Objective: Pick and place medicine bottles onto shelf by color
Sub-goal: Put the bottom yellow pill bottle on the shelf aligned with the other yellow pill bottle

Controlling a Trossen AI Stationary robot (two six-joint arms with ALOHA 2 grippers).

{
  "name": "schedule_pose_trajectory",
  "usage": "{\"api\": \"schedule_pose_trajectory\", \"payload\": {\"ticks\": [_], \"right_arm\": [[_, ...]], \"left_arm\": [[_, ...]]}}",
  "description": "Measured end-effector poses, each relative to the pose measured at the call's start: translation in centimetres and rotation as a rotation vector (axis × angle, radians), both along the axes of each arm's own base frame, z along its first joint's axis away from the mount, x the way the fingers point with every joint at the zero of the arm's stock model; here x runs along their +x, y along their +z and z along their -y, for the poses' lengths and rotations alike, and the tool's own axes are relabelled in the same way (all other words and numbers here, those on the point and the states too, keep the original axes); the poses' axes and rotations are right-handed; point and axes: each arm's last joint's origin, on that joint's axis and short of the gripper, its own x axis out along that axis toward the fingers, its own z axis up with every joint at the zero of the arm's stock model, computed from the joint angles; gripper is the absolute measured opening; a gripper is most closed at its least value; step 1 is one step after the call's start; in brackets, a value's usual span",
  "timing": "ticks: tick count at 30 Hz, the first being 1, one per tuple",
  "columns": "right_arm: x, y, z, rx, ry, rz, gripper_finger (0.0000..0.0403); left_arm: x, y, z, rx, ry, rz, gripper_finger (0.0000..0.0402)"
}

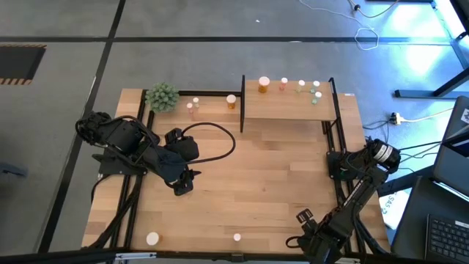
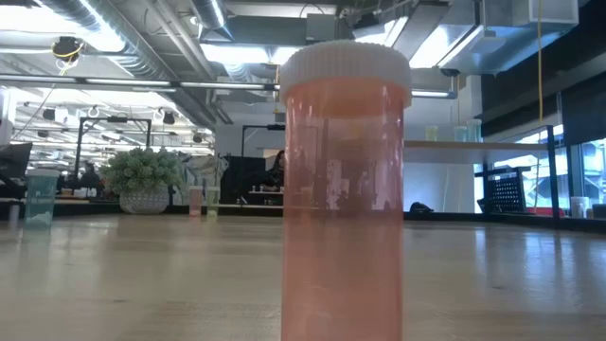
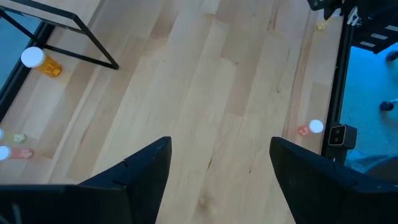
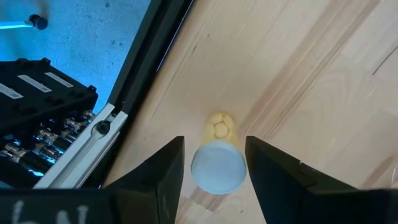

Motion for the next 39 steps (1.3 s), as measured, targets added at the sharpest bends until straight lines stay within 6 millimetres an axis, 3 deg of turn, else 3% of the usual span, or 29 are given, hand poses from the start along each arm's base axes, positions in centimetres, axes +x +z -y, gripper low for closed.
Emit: {"api": "schedule_pose_trajectory", "payload": {"ticks": [10, 22, 31, 39], "right_arm": [[0.0, 0.0, -0.1, 0.007, -0.001, 0.005, 0.0116], [0.5, 0.0, 0.2, -0.017, -0.1, 0.031, 0.0121], [2.5, 0.2, 1.5, 0.011, -0.196, -0.016, 0.012], [5.2, 1.9, 2.4, 0.065, -0.215, 0.027, 0.0119]], "left_arm": [[0.0, 0.0, 0.0, 0.0, 0.0, 0.0, 0.0268], [0.0, 0.0, 0.1, -0.012, -0.013, -0.008, 0.0268], [0.0, 0.0, 0.1, 0.003, -0.035, -0.012, 0.0268], [0.0, 0.0, 0.1, 0.023, -0.057, -0.016, 0.0268]]}}
